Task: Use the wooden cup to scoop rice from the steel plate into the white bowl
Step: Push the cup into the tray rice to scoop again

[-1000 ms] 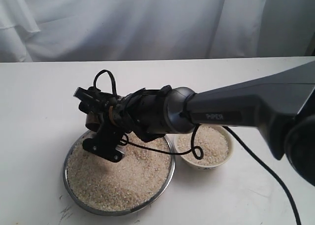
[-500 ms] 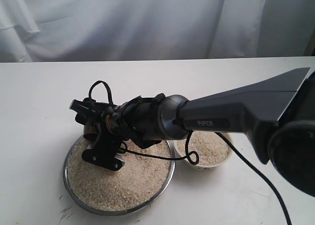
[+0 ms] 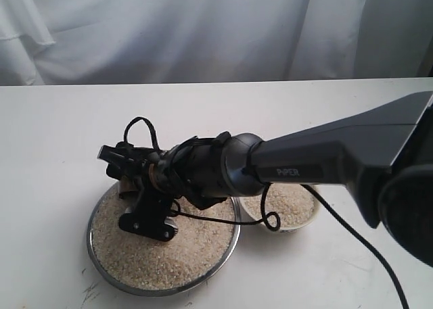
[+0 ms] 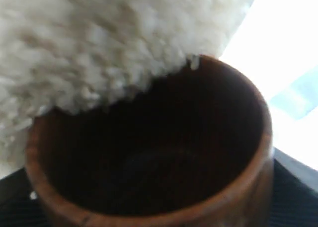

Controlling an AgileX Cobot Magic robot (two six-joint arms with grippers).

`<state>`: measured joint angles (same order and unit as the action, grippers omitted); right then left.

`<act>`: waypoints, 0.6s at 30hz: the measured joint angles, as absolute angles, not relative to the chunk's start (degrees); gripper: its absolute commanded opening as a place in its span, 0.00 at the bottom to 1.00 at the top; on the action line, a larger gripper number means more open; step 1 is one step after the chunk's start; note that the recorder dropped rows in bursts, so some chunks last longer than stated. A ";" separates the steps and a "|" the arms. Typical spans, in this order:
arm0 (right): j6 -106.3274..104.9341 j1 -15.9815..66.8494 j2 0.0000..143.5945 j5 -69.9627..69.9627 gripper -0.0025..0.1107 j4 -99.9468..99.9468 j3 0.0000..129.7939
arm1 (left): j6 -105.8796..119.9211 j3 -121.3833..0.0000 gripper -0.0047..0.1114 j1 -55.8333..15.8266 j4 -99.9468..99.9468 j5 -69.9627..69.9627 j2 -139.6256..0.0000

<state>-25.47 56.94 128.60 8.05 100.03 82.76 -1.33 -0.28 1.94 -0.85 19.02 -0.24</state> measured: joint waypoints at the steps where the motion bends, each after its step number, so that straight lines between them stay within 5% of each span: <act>1: -25.95 56.94 128.28 8.14 0.02 100.03 82.10 | -1.33 -0.28 0.04 1.94 -0.85 19.02 -0.24; 18: -25.41 56.94 126.95 8.13 0.02 91.98 79.05 | -1.33 -0.28 0.04 1.94 -0.85 19.02 -0.24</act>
<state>-25.41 56.94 126.95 8.13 91.98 79.05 -1.33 -0.28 1.94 -0.85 19.02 -0.24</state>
